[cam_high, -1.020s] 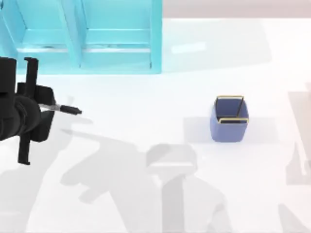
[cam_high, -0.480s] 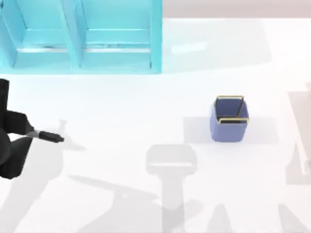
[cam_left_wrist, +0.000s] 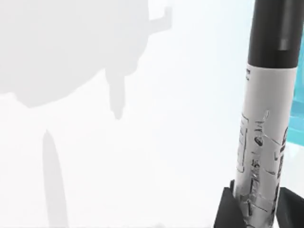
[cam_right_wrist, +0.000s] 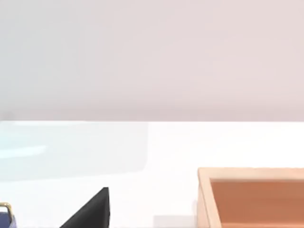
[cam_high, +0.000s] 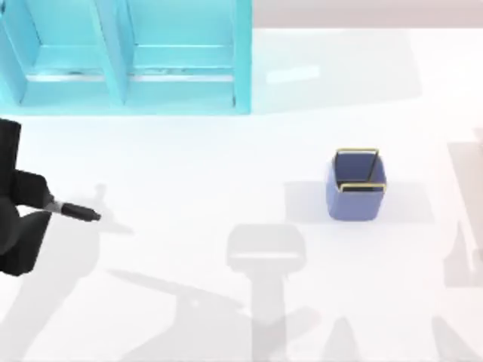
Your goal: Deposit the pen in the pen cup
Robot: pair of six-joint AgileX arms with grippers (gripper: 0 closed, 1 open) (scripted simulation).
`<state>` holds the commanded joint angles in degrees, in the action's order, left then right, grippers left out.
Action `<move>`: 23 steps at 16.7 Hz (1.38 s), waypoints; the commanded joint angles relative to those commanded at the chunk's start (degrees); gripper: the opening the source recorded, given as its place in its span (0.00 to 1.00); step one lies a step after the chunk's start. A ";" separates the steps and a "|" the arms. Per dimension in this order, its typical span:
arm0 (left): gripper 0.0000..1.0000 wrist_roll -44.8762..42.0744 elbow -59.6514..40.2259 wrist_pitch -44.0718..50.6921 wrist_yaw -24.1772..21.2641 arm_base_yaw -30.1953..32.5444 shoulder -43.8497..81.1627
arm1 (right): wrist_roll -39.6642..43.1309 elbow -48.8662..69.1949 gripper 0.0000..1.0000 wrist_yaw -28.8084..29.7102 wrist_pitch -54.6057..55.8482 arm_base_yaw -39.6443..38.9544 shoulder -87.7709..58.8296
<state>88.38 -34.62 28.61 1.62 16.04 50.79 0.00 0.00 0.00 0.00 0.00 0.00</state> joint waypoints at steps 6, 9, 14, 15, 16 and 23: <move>0.00 -12.52 -11.64 -3.40 17.06 9.66 15.41 | 0.00 0.00 1.00 0.00 0.00 0.00 0.00; 0.00 -21.47 -22.10 -7.30 29.80 16.59 25.95 | 0.00 0.00 1.00 0.00 0.00 0.00 0.00; 0.00 -36.67 -43.94 -16.22 52.70 28.98 45.29 | 0.00 0.00 1.00 0.00 0.00 0.00 0.00; 0.00 -39.55 -48.54 -18.10 57.10 31.44 49.39 | 0.00 0.00 1.00 0.00 0.00 0.00 0.00; 0.00 -42.36 -53.10 -19.94 61.37 33.85 53.58 | 0.00 0.00 1.00 0.00 0.00 0.00 0.00; 0.00 -59.16 -79.21 -29.23 85.01 47.46 82.70 | 0.00 0.00 1.00 0.00 0.00 0.00 0.00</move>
<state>29.22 -113.83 -0.62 86.63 63.50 133.49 0.00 0.00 0.00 0.00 0.00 0.00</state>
